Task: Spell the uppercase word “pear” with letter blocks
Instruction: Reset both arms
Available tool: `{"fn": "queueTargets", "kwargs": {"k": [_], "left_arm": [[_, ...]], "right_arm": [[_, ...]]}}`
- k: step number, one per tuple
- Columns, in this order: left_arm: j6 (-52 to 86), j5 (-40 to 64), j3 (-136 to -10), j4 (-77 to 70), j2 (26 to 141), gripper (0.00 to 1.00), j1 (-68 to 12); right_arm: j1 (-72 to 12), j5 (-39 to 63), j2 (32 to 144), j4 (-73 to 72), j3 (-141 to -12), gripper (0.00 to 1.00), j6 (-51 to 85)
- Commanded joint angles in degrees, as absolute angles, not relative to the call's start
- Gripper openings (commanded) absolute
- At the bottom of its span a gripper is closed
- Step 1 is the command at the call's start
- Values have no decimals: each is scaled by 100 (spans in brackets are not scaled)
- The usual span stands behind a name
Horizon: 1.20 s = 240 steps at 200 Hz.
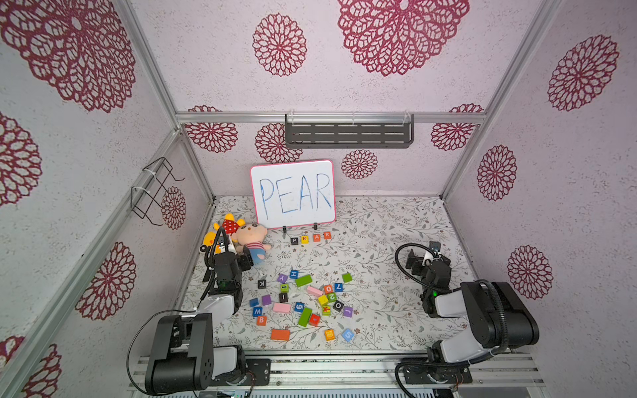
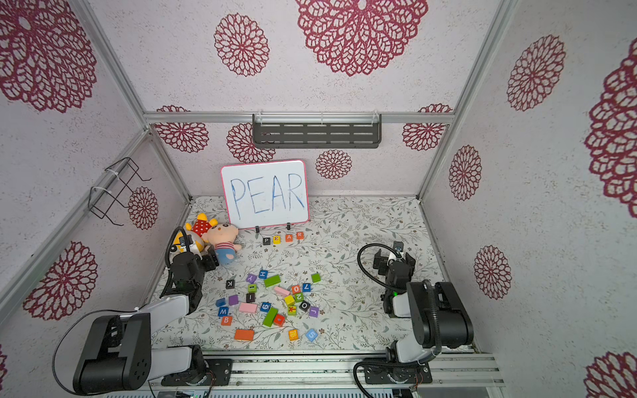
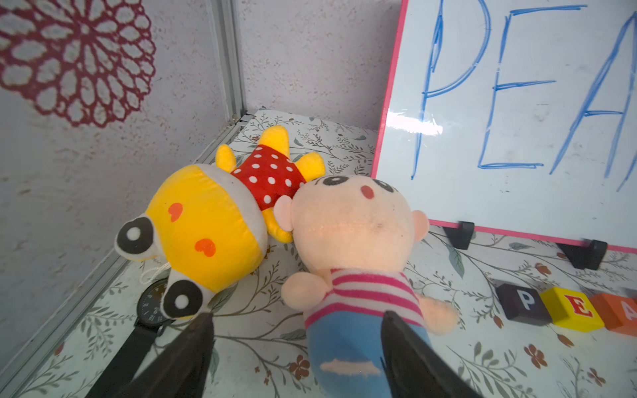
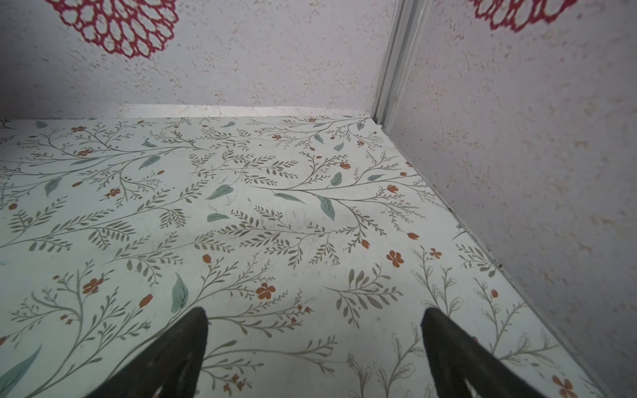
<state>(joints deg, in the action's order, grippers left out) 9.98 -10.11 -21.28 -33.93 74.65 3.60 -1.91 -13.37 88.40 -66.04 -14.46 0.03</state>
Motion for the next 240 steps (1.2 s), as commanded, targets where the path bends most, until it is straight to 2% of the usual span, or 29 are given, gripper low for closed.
{"fn": "queueTargets", "kwargs": {"k": [1, 32, 53, 72, 89, 104, 111, 240], "left_arm": [[738, -542, -2174, -3138, 7129, 78, 387], [562, -764, -2237, -3839, 7591, 78, 448], [395, -960, -2215, -4868, 8336, 77, 413], [417, -1131, -1899, -6324, 9057, 81, 452], [571, -1039, -2433, -4764, 8779, 87, 533], [710, -898, -2511, -4961, 8960, 100, 704], [721, -895, -2551, -4809, 8945, 98, 720], [759, -835, -2514, -4869, 8921, 98, 755]], "right_arm": [[-176, -1283, 8782, -6764, -1496, 99, 108], [-176, -1283, 8781, -6753, -1499, 99, 115], [-176, -1283, 8789, -6749, -1511, 99, 116], [-175, -1272, 8789, -6733, -1520, 99, 114], [-176, -1265, 8798, -6711, -1527, 99, 117], [-167, -1249, 8805, -6681, -1553, 99, 125], [-166, -1246, 8807, -6680, -1554, 99, 123], [-35, -873, 8833, -6508, -1652, 99, 167]]}}
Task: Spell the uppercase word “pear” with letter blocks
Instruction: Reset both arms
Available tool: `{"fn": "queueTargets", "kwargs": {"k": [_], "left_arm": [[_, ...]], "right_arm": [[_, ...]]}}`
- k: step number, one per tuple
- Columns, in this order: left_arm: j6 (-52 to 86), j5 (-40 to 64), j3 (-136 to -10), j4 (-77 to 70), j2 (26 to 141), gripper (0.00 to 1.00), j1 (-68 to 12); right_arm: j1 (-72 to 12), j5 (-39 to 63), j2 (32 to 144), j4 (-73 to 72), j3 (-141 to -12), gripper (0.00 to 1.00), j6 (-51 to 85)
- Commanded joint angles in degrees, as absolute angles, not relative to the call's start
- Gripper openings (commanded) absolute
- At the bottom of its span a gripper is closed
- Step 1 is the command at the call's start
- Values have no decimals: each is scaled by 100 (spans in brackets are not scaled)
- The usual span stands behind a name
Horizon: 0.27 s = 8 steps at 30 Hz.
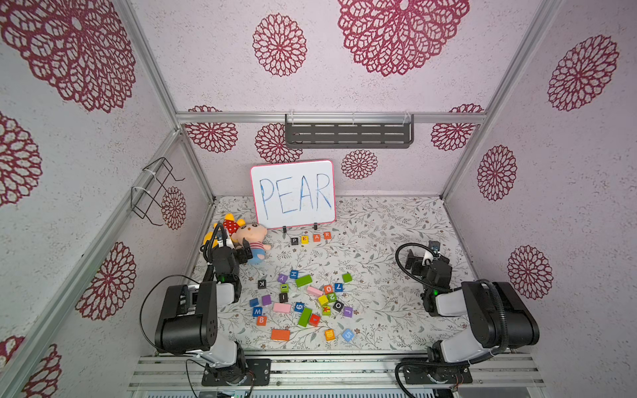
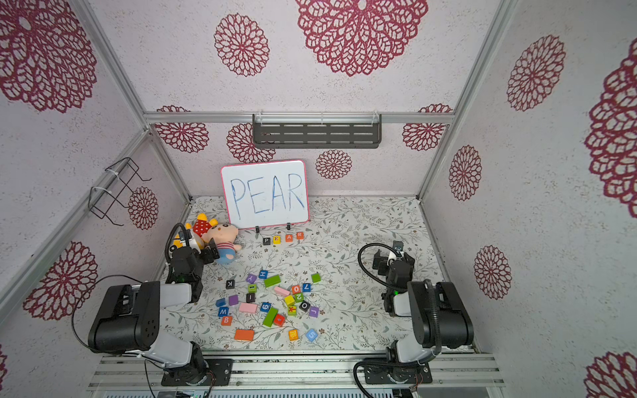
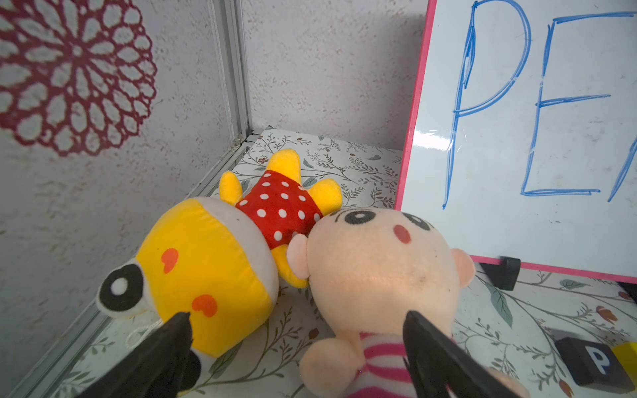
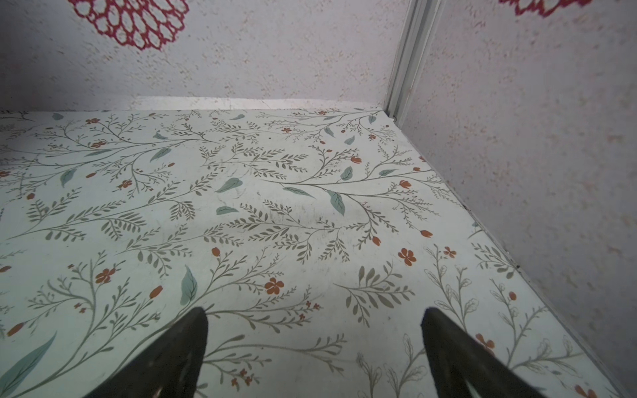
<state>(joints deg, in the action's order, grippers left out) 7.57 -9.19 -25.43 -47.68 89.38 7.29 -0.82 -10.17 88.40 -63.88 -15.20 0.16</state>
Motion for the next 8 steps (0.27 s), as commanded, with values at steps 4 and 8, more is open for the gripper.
{"fn": "queueTargets", "kwargs": {"k": [4, 8], "left_arm": [[756, -837, -2490, -4902, 8904, 98, 743], [748, -840, -2470, -4924, 8895, 98, 742]], "right_arm": [[9, -721, 8833, -6495, -1656, 99, 167], [9, -708, 8813, -6568, -1613, 99, 142]]}}
